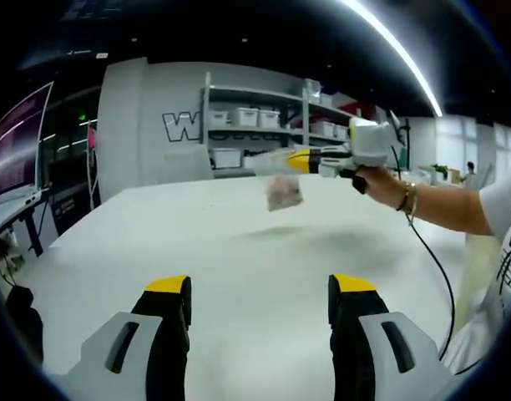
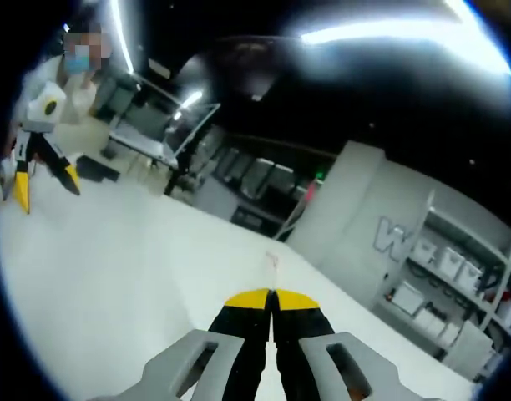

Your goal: Open the resealable bag by pulling the two sides of the seal apart until the entire bag opening is separated and visibly accessible.

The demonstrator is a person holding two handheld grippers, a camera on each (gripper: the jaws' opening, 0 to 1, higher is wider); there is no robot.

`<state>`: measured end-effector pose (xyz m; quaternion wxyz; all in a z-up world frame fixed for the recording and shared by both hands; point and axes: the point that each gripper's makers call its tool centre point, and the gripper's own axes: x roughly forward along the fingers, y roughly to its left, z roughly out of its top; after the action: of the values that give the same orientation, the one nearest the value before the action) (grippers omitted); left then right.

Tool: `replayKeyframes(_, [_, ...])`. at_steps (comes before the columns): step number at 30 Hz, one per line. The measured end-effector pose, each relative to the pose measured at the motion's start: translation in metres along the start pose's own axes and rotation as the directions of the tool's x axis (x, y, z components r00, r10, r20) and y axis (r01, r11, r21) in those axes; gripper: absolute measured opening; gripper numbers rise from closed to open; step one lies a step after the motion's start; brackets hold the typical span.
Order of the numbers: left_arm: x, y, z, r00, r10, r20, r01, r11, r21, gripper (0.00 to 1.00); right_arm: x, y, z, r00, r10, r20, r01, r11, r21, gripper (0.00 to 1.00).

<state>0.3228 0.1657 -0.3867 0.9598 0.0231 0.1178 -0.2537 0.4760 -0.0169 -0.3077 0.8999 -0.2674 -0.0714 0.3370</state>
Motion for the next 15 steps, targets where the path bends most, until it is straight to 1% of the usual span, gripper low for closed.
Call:
replayKeyframes(3, [-0.001, -0.001, -0.001, 1.000, -0.002, 0.002, 0.002, 1.000, 0.000, 0.66, -0.003, 0.003, -0.001, 1.000, 0.002, -0.002, -0.002, 1.000, 0.002, 0.00])
replayKeyframes(5, [-0.001, -0.002, -0.002, 1.000, -0.005, 0.001, 0.005, 1.000, 0.000, 0.65, -0.007, 0.009, 0.000, 1.000, 0.007, -0.003, -0.007, 1.000, -0.006, 0.00])
replayKeyframes(8, [-0.002, -0.003, -0.003, 1.000, -0.006, 0.000, 0.006, 1.000, 0.000, 0.65, -0.010, 0.010, 0.001, 1.000, 0.010, -0.002, -0.010, 1.000, -0.001, 0.00])
replayKeyframes(15, [-0.004, -0.002, -0.001, 1.000, -0.005, 0.008, 0.005, 1.000, -0.001, 0.65, -0.017, 0.020, 0.003, 1.000, 0.015, 0.004, -0.015, 1.000, 0.004, 0.00])
